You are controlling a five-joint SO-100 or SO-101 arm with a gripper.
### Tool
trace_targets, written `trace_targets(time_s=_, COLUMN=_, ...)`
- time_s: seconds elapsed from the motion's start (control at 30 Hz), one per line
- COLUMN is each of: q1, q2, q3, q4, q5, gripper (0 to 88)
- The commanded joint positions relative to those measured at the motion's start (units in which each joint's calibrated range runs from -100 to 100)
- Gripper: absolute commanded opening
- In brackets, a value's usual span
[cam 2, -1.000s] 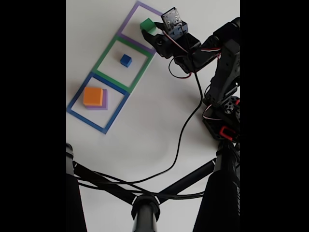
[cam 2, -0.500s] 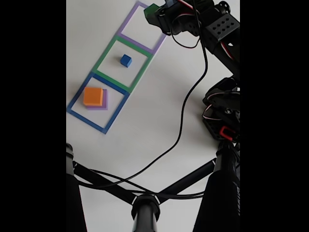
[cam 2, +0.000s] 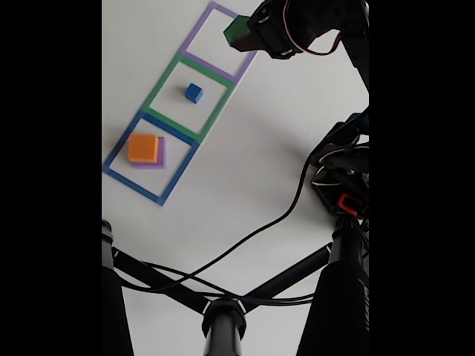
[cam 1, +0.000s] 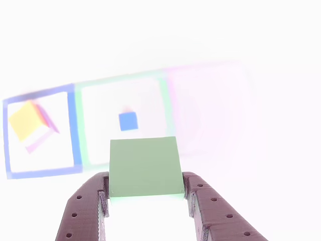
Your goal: Tower of hanoi
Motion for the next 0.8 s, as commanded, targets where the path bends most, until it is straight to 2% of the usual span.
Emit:
trace_targets(time_s=0.0, q1=-4.97, q2=-0.28, q3=-3.80, q4=0.33, q5=0.00, gripper=7.8)
trace_targets(time_s=0.63, q1=-25.87, q2=-0.12, q3=-4.80, q4=-0.08, q5=0.00, gripper=7.4)
trace_targets(time_s=0.77, q1=-29.23, q2=-0.77, q3=-0.53, q4=-3.64, q5=0.00, gripper=7.6)
